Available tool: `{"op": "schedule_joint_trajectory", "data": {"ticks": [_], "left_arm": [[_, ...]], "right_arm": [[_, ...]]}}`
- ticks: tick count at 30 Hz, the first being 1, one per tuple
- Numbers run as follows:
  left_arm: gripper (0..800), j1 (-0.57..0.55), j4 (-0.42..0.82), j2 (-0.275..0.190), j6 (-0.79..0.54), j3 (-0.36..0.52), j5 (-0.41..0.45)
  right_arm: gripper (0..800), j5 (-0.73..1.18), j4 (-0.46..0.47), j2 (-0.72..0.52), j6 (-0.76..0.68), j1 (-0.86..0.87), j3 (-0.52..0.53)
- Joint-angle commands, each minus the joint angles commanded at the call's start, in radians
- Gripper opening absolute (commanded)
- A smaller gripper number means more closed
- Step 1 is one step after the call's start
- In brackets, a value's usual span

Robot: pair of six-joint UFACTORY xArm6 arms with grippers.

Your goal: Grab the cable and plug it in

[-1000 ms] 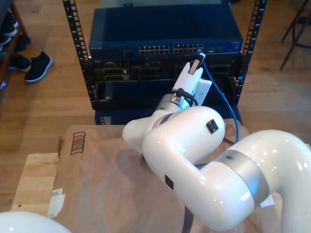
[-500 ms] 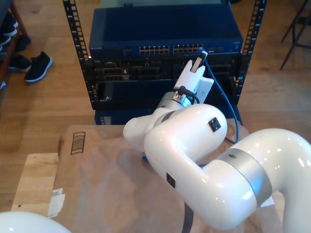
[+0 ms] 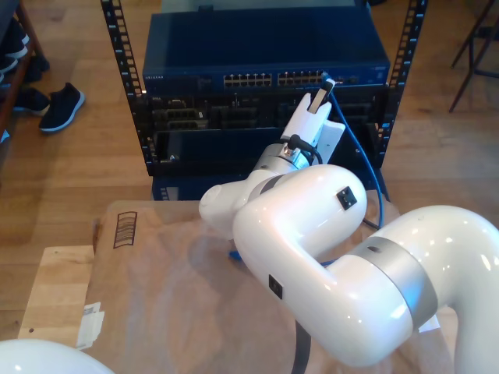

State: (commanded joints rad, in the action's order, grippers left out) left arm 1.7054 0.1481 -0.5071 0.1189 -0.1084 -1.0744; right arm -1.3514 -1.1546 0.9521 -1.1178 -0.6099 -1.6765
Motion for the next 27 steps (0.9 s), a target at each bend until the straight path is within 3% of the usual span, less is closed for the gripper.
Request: {"op": "schedule_joint_trajectory", "data": {"ticks": [27], "left_arm": [[800, 0.0, 0.0, 0.0, 0.0, 0.0, 0.0]], "right_arm": [[0, 0.002, 0.015, 0.014, 0.008, -0.003, -0.008]]}}
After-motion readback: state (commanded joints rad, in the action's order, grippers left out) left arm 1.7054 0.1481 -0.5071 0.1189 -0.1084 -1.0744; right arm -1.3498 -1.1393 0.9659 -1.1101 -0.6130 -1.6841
